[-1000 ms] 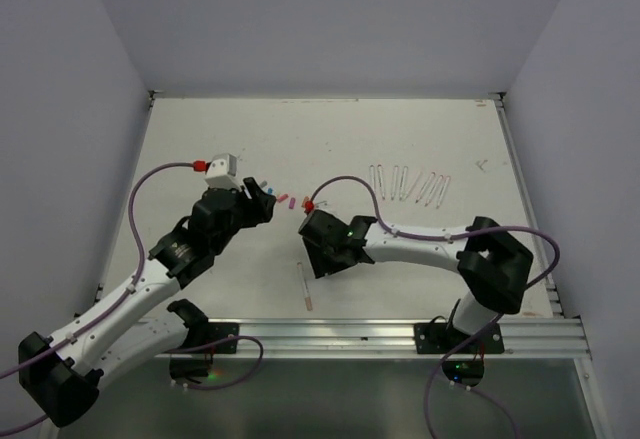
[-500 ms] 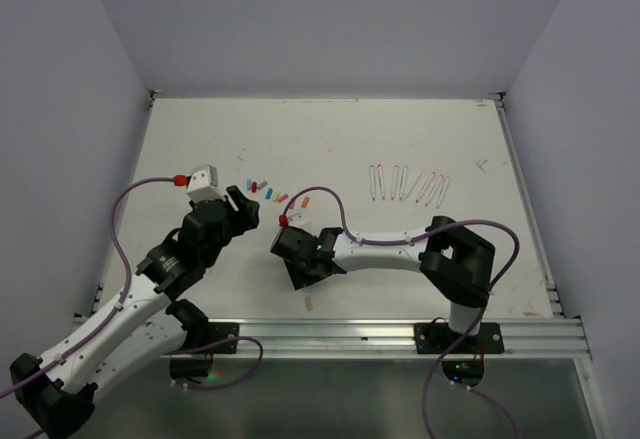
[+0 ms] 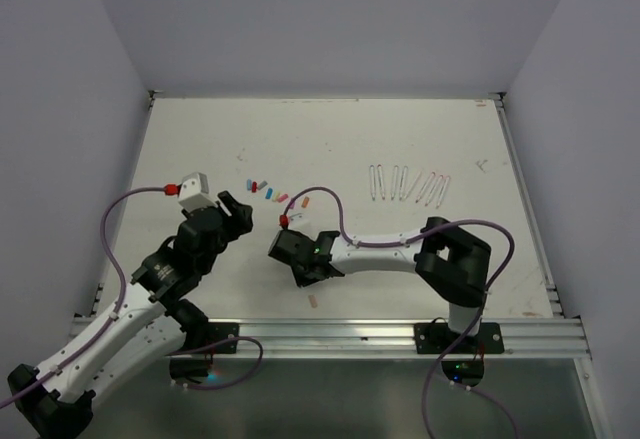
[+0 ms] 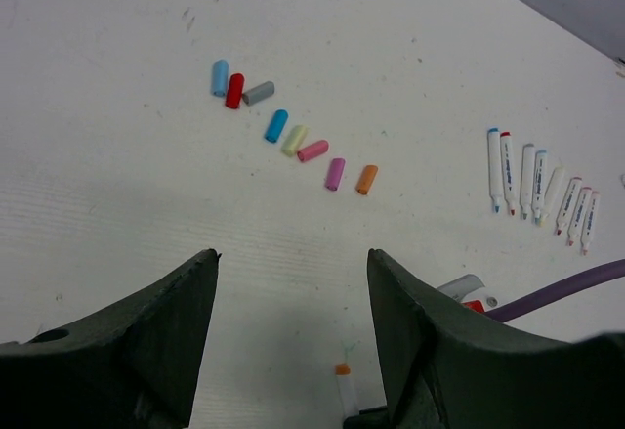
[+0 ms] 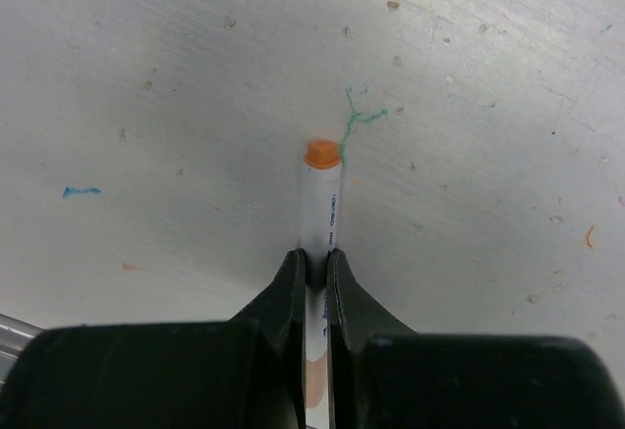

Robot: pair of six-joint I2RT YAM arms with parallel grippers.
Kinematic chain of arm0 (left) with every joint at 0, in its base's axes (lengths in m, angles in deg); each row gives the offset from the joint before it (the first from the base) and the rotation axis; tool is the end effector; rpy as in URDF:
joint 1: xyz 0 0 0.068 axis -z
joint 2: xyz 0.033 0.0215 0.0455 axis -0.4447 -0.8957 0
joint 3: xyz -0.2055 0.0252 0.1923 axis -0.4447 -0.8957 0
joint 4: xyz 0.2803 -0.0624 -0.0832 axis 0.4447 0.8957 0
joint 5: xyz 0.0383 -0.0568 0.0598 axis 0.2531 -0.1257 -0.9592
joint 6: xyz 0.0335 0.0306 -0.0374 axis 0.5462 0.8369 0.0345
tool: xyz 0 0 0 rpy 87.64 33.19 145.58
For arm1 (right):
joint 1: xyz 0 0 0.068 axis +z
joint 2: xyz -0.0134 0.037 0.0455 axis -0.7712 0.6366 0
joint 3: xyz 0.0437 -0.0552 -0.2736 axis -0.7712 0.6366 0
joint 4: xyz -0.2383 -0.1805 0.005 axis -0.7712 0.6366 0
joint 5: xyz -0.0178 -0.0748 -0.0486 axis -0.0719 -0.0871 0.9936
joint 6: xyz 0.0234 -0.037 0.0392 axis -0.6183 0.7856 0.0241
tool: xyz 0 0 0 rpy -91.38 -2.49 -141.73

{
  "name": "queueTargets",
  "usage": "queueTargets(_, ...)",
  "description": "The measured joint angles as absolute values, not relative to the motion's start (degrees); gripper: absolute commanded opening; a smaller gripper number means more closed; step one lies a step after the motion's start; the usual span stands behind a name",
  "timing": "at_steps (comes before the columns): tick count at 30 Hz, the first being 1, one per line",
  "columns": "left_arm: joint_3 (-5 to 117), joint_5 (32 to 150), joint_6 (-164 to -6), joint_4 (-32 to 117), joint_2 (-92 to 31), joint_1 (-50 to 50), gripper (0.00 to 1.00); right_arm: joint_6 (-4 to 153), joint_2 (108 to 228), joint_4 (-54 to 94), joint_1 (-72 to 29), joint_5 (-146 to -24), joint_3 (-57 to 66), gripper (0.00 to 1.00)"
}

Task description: Open the pen caps

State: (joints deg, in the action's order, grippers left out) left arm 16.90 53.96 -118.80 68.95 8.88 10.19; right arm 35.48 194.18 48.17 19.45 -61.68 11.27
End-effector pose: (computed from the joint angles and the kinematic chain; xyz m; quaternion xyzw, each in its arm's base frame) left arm 0.1601 -0.0930 0.2696 -0.1965 0.8113 -0.1734 0.5226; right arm 0.1506 0.3778 0.1397 -0.1767 0.9548 0.0935 0.2200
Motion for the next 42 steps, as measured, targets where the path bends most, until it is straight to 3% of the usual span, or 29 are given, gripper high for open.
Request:
queueTargets(6,15.98,53.96,-119.02,68.71,9.16,10.19,0.66,35.09,188.52,47.20,17.51,-60.66,16.65,0.00)
queueTargets(11,14.56,58.24,-117.44,65.24,6.32,10.08,0.64,35.17,174.18,40.89,7.82,-64.11,27.56,0.00)
queueTargets(15,12.49,69.87,-114.06,56.87,1.55,10.04,0.62,35.81,164.26,37.52,0.22,-65.40,32.50,0.00)
queueTargets(21,4.38,90.65,-112.48,35.91,-2.47,10.04,0.62,36.88,156.32,33.83,-0.50,-66.86,32.80,0.00)
queueTargets(29,1.16,107.18,-114.34,15.25,-12.06,10.13,0.63,36.83,153.61,28.82,-1.29,-68.53,32.98,0.00)
queueTargets(42,0.25,112.05,-118.47,0.48,-20.89,13.56,0.63,35.70,153.96,24.28,-1.36,-70.01,33.63,0.00)
